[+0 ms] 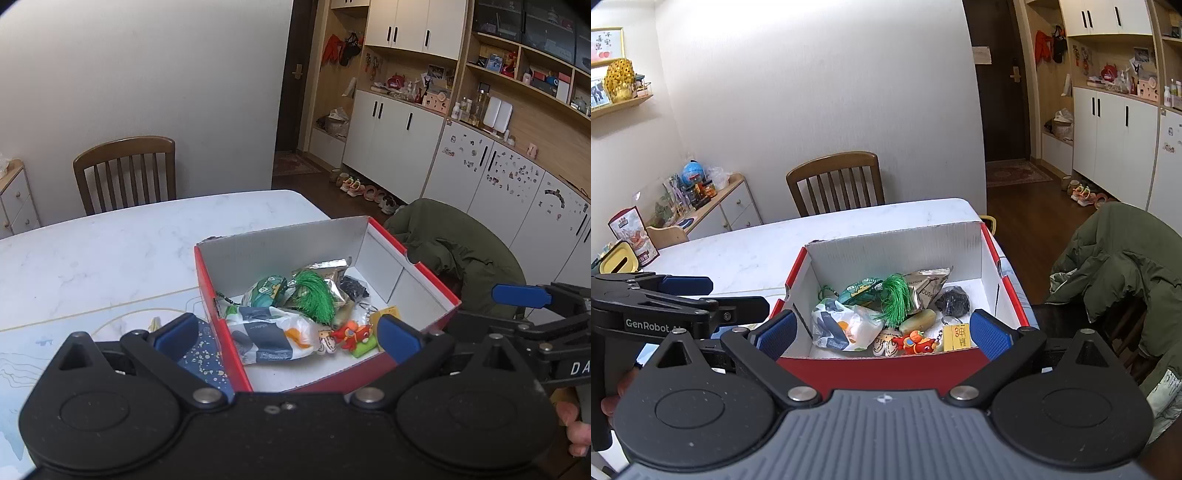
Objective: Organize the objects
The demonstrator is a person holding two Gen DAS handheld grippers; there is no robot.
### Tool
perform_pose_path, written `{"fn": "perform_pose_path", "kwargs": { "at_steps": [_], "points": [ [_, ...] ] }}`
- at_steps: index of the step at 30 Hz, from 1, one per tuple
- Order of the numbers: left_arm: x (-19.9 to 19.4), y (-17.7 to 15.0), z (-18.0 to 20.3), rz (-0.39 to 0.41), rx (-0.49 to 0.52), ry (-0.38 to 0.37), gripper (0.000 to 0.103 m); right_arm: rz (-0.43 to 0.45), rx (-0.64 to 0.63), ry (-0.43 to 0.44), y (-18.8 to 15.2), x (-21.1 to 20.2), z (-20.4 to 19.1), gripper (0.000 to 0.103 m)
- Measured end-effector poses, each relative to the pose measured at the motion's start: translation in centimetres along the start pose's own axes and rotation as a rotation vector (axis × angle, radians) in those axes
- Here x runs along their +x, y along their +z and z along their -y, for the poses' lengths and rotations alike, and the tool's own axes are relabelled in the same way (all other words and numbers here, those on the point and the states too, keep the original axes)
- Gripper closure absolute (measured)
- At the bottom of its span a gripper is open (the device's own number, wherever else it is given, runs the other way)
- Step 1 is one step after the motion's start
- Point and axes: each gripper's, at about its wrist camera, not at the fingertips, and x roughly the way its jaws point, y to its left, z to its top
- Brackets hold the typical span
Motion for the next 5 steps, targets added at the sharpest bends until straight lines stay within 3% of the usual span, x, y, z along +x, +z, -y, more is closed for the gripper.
{"fn": "perform_pose_path", "kwargs": {
  "at_steps": [5],
  "points": [
    [0.13, 0.0, -0.78, -0.008, -0.016, -0.001, 0.0, -0.004, 0.0, 0.001, 0.03, 0.33, -0.32, 0.002]
  ]
}}
